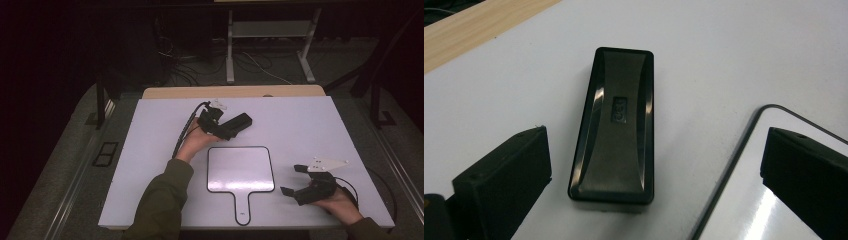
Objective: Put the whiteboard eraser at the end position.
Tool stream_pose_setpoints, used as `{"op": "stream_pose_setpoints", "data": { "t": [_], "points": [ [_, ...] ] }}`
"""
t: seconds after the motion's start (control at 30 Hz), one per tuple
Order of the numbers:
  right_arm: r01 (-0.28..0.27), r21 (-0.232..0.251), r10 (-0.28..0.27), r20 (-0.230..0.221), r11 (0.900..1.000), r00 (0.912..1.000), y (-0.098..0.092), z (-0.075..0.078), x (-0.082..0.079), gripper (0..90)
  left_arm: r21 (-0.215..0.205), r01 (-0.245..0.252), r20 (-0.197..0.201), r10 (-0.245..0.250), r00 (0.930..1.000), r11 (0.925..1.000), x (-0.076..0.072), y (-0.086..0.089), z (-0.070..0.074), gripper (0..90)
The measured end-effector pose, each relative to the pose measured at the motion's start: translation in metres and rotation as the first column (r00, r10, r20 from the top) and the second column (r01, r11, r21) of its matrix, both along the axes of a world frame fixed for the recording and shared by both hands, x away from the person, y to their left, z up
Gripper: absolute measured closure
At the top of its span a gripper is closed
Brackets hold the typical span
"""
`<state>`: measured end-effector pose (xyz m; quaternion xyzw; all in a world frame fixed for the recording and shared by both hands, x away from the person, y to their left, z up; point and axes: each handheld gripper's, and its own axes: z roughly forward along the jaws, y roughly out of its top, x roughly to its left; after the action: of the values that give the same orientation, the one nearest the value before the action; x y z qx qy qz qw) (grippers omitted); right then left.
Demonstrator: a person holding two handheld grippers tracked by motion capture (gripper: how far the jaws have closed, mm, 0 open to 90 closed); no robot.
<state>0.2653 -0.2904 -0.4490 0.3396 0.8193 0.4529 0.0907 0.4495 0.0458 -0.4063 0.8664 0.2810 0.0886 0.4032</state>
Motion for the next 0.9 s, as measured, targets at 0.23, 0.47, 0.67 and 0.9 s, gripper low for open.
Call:
{"op": "stream_pose_setpoints", "data": {
  "t": [0.23,0.47,0.67,0.9],
  "points": [
    [0.003,-0.001,-0.003,0.003,1.0,1.0,0.0,0.0,0.0,0.0,-0.026,-0.006,0.008,0.006,0.9999,0.9996,-0.015,0.01,0.0,0.0],
    [0.006,-0.004,-0.006,0.0,1.0,1.0,0.0,0.0,-0.001,0.0,-0.043,-0.012,0.014,0.012,0.9998,0.999,-0.031,0.02,-0.002,0.0],
    [0.007,-0.005,-0.007,0.002,1.0,1.0,0.0,0.0,0.0,0.0,-0.049,-0.017,0.024,0.018,0.9996,0.9986,-0.043,0.029,-0.002,0.0],
    [0.009,-0.003,-0.009,0.008,1.0,0.9999,-0.001,0.001,-0.002,0.0,-0.071,-0.028,0.02,0.03,0.9994,0.9971,-0.057,0.039,-0.002,0.0]
  ]
}}
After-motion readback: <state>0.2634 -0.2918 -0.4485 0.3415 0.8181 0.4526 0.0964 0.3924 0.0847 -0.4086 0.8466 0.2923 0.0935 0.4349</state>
